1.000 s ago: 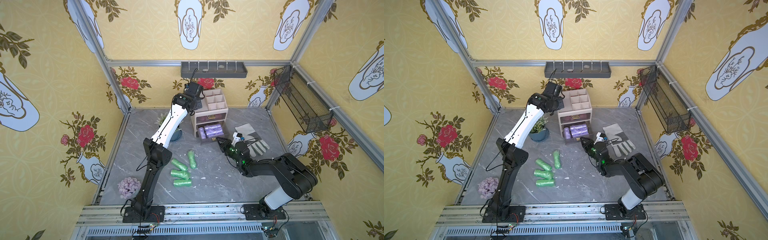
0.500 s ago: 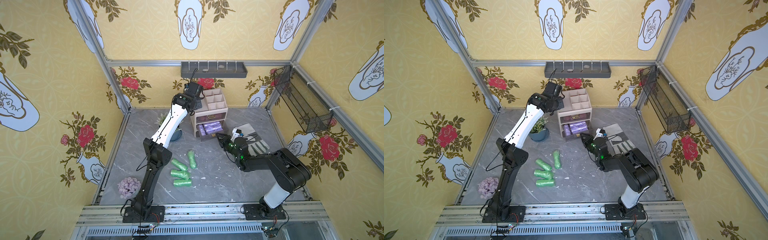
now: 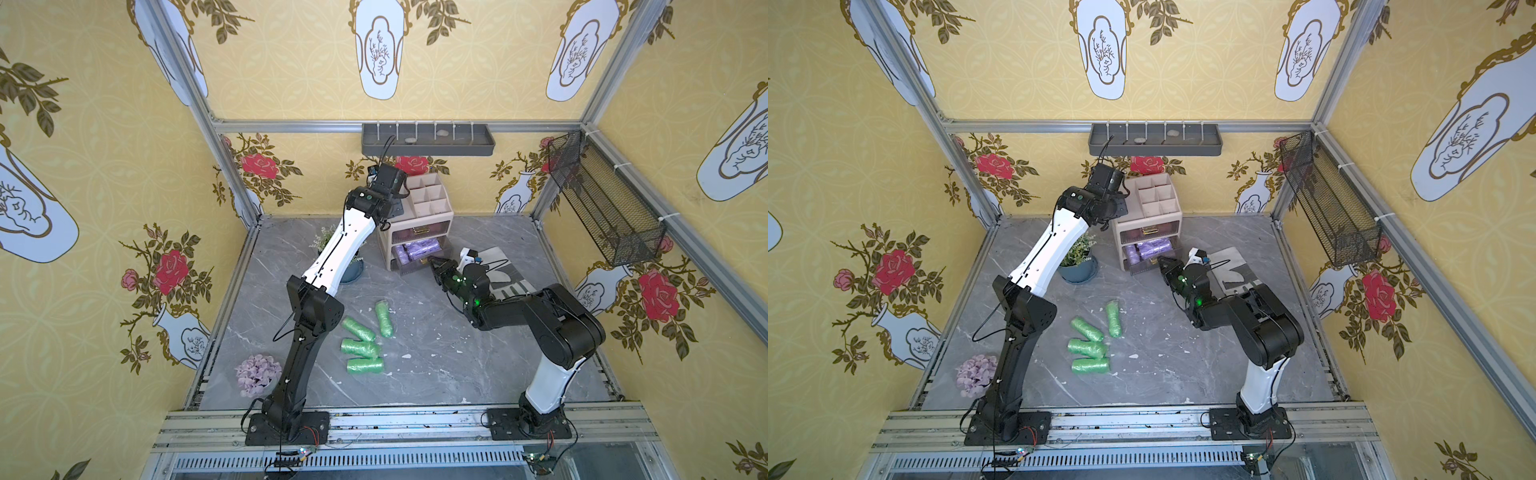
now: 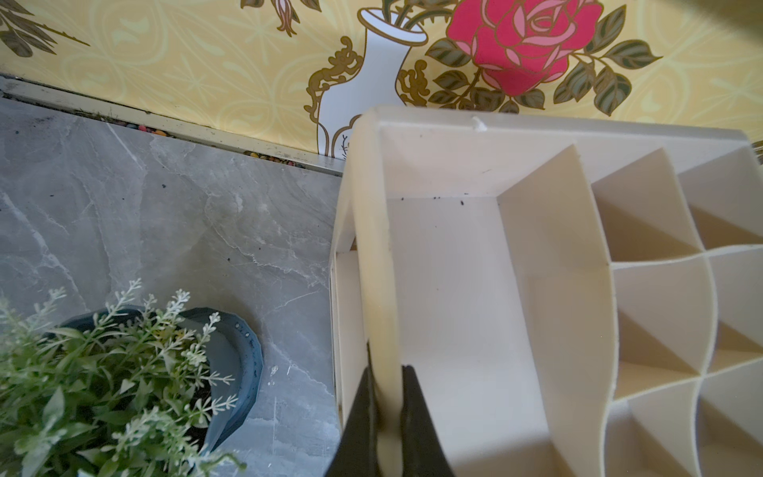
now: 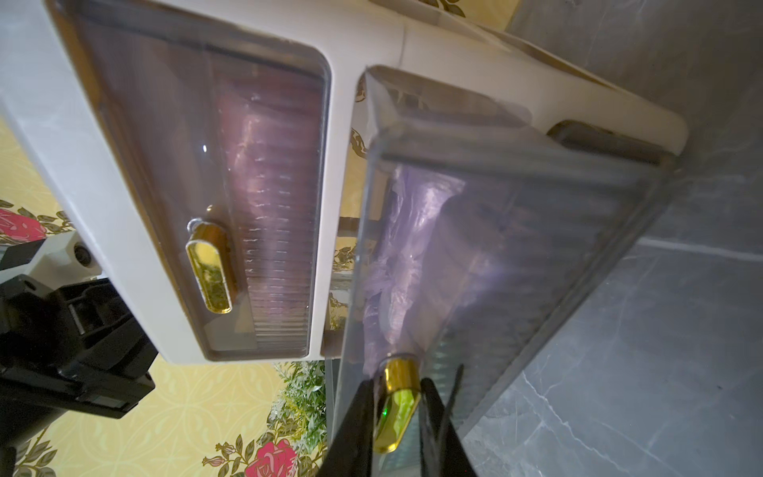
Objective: Sort the rolls of trash bags by color and place them into the drawer
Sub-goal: Close the drawer in the storage box.
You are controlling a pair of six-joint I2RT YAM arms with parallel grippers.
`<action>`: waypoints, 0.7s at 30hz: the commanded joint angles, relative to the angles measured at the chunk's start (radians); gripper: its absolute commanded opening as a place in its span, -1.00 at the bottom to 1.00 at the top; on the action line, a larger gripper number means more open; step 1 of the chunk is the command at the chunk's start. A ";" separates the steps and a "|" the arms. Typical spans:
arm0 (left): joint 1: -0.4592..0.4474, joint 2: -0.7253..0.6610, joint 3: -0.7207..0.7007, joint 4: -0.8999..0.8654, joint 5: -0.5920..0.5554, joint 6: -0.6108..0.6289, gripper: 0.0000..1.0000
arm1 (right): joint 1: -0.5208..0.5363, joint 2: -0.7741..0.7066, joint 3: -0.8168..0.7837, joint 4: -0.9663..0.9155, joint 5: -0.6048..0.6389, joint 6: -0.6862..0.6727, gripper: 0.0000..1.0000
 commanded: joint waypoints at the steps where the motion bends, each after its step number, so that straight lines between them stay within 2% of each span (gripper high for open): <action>1: -0.009 0.008 -0.009 -0.074 0.104 0.022 -0.99 | 0.002 0.023 0.036 0.068 -0.022 0.012 -0.57; 8: -0.007 0.006 -0.012 -0.075 0.102 0.025 -0.99 | 0.005 0.016 0.031 0.079 -0.038 0.022 -0.47; 16: 0.003 0.005 -0.009 -0.087 0.118 0.025 -0.99 | 0.002 -0.078 0.002 0.012 -0.055 -0.013 -0.36; 21: 0.017 0.015 0.017 -0.110 0.141 0.019 -0.83 | 0.003 -0.122 -0.014 -0.032 -0.052 -0.022 -0.36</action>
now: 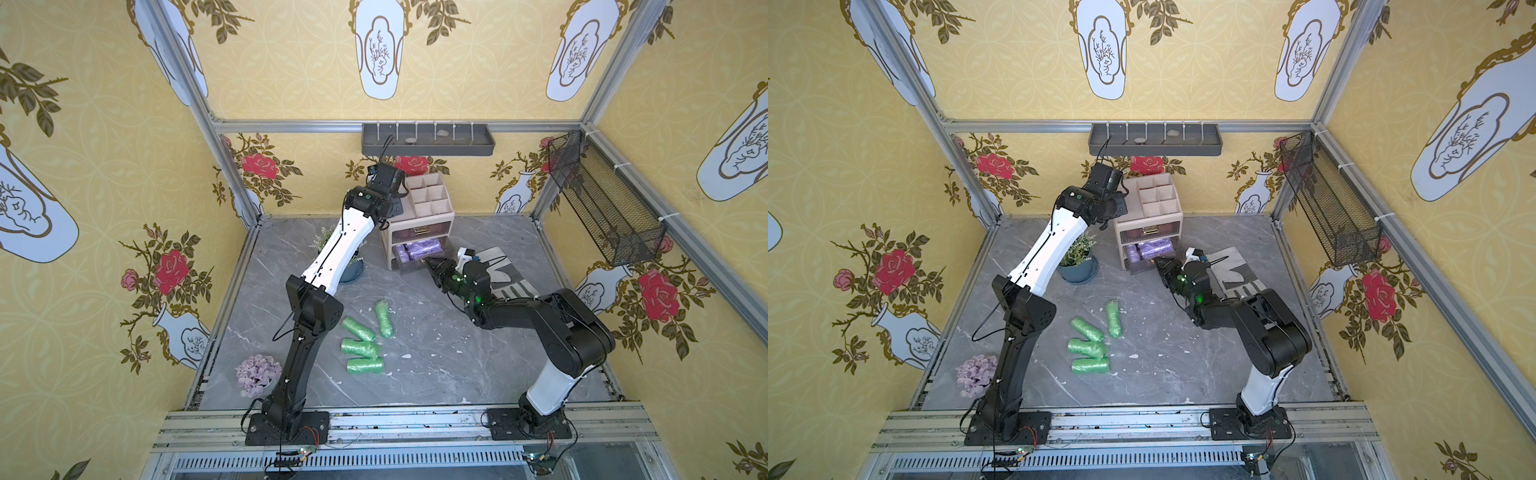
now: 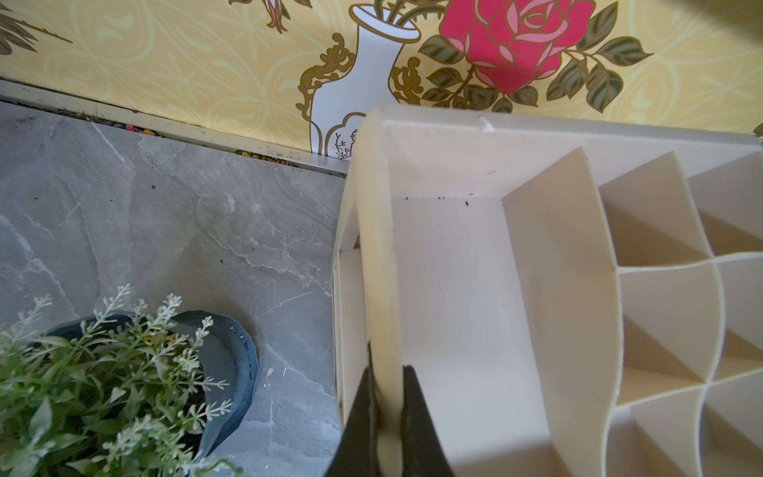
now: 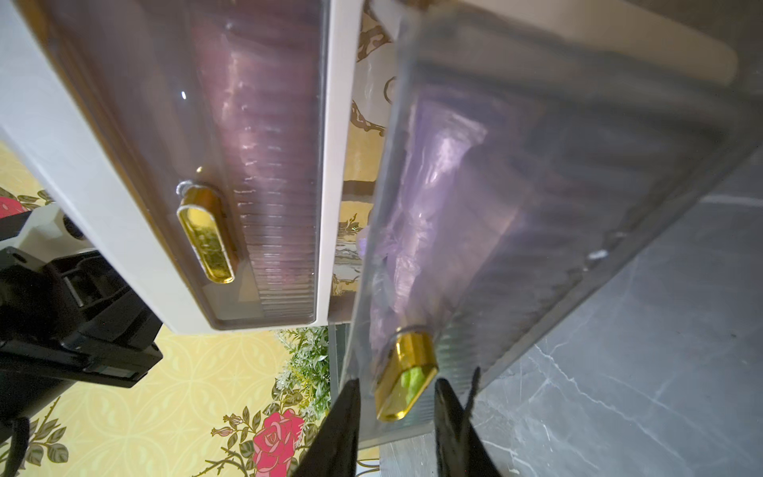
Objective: Sort the rolls of trash bags by color and place them into the drawer
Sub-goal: Close the drawer in the storage box.
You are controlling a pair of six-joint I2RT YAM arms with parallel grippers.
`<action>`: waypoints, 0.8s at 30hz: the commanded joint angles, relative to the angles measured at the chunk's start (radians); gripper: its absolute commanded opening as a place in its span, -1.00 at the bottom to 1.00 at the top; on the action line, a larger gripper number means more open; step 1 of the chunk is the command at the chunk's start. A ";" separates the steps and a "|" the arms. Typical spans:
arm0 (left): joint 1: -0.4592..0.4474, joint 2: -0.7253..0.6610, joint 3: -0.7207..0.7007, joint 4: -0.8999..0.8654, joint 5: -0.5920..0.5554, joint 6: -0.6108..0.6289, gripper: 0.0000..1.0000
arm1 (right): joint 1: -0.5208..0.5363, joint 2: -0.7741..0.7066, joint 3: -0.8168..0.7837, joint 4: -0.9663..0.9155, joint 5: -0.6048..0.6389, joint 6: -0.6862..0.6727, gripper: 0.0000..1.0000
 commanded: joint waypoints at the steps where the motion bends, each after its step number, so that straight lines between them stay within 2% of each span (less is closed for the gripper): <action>1: 0.003 0.021 0.021 -0.111 0.097 0.005 -0.78 | 0.002 -0.023 -0.004 0.102 0.012 -0.017 -0.36; 6: 0.003 0.041 0.032 -0.119 0.131 -0.002 -0.57 | 0.000 -0.011 0.006 0.099 0.016 -0.017 -0.41; 11: 0.003 0.062 0.039 -0.128 0.161 -0.006 -0.55 | 0.003 0.033 0.060 0.100 0.001 -0.020 -0.50; 24: 0.010 0.076 0.035 -0.157 0.186 0.005 -0.85 | 0.011 0.099 0.137 0.123 -0.009 -0.006 -0.58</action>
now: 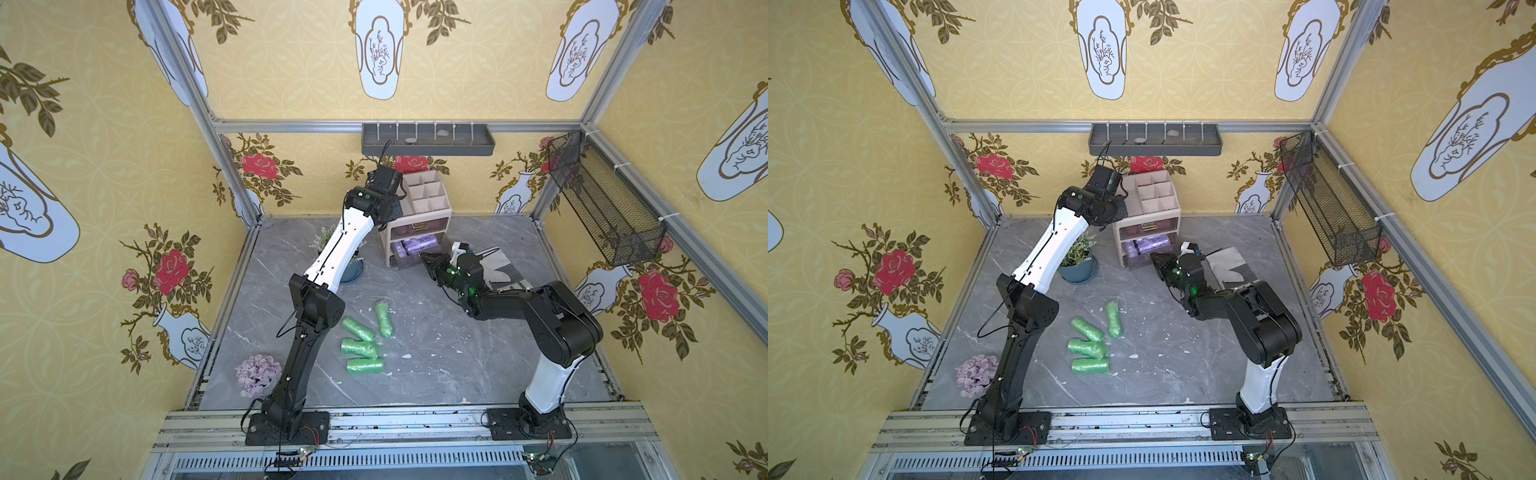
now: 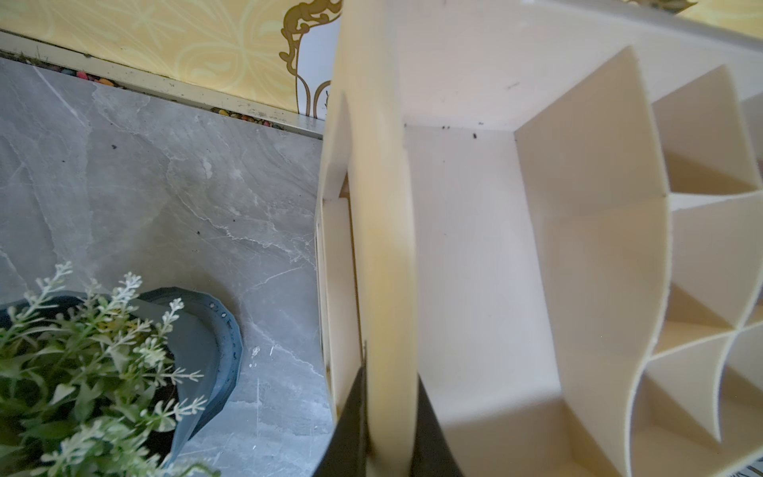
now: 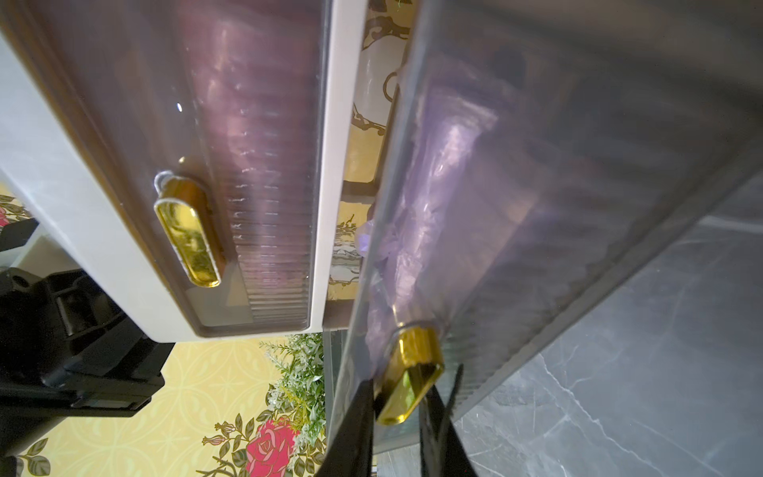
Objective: Sort the rolls of trash bags by color and place them into the drawer
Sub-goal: Close the drawer in the storage box.
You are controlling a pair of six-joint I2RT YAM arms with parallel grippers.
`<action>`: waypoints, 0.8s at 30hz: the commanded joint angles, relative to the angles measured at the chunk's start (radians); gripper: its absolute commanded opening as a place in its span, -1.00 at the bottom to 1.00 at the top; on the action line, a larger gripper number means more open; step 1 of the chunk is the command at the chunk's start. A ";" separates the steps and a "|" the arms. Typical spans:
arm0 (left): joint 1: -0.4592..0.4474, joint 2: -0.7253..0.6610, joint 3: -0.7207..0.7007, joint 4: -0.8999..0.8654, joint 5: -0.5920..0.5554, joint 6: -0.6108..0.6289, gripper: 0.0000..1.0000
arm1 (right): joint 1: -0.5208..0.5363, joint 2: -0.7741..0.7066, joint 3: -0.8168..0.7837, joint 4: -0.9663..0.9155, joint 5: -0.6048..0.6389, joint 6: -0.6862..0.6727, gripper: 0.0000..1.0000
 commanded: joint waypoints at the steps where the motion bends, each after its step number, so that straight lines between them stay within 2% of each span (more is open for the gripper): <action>1: -0.004 0.020 -0.006 -0.114 0.110 0.037 -0.87 | 0.005 -0.004 0.016 0.146 0.004 -0.002 -0.58; 12: -0.003 0.002 -0.005 -0.124 0.138 0.027 -1.00 | 0.009 -0.042 0.031 0.106 0.008 -0.044 -0.58; 24: -0.001 0.023 -0.011 -0.145 0.183 0.021 -1.00 | 0.026 0.069 0.111 0.193 -0.005 -0.015 -0.63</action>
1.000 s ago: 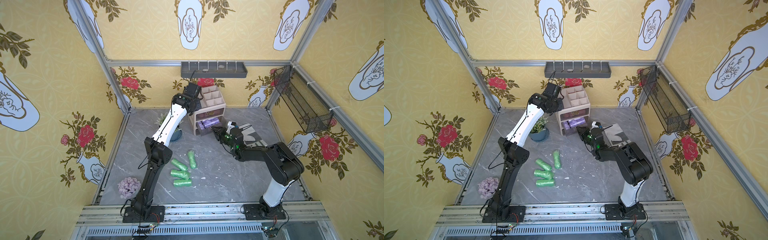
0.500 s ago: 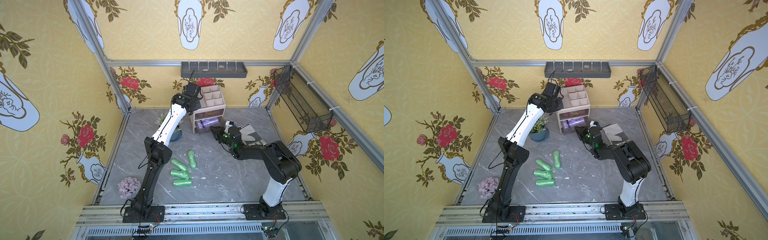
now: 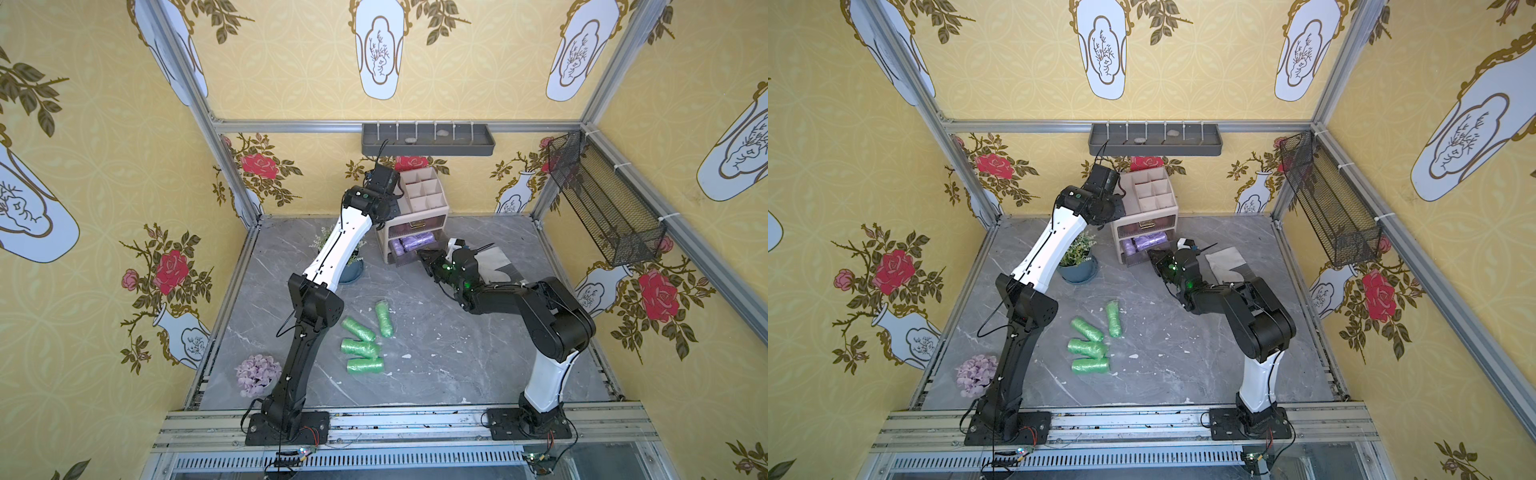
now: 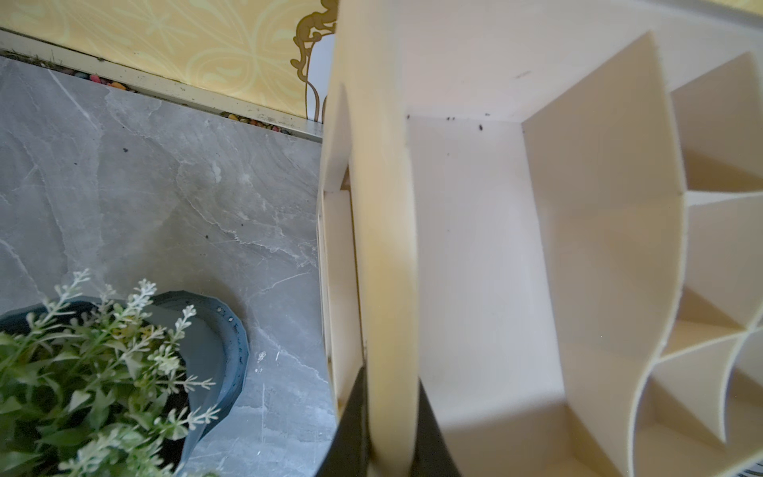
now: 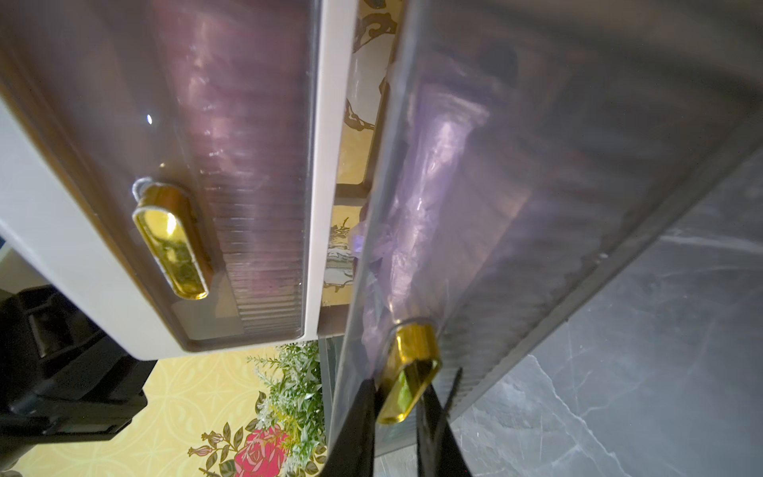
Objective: Sort the rolls of trash bags by color and place them into the drawer
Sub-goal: Close the drawer in the storage box.
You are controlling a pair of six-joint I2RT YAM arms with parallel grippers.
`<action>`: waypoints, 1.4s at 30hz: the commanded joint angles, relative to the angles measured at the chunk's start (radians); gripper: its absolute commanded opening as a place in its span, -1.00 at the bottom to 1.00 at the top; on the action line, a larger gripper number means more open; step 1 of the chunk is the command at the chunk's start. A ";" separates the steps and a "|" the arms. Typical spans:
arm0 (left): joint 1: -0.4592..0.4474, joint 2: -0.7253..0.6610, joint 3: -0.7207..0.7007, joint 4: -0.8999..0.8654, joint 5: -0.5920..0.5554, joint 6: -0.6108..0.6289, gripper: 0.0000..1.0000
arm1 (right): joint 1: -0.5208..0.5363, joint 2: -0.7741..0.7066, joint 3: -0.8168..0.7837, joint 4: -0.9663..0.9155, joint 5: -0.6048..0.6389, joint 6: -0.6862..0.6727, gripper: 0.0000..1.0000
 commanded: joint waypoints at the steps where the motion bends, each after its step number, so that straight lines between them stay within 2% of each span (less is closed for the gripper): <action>1: -0.009 0.020 -0.014 -0.143 0.183 0.024 -1.00 | 0.021 0.014 0.019 0.239 -0.020 0.006 -0.58; 6: 0.002 0.007 -0.033 -0.140 0.170 0.022 -1.00 | 0.032 -0.042 -0.053 0.234 -0.032 0.021 -0.15; 11: 0.012 -0.007 -0.050 -0.124 0.167 0.016 -1.00 | 0.033 -0.139 -0.132 0.175 -0.027 -0.004 -0.13; 14: 0.012 -0.005 -0.049 -0.123 0.171 0.010 -1.00 | 0.045 -0.177 -0.151 0.142 -0.029 -0.013 -0.20; 20: 0.015 0.003 -0.047 -0.121 0.177 0.009 -1.00 | 0.118 -0.184 -0.169 0.122 -0.010 -0.016 -0.67; 22: 0.015 0.004 -0.048 -0.121 0.175 0.011 -1.00 | 0.137 -0.175 -0.168 0.116 0.001 -0.015 -0.73; 27: 0.015 0.004 -0.047 -0.121 0.179 0.011 -1.00 | 0.144 -0.116 -0.131 0.111 0.004 -0.002 -0.79; 42: 0.015 0.011 -0.045 -0.122 0.194 0.012 -1.00 | 0.082 0.068 0.095 0.079 -0.011 -0.006 -0.79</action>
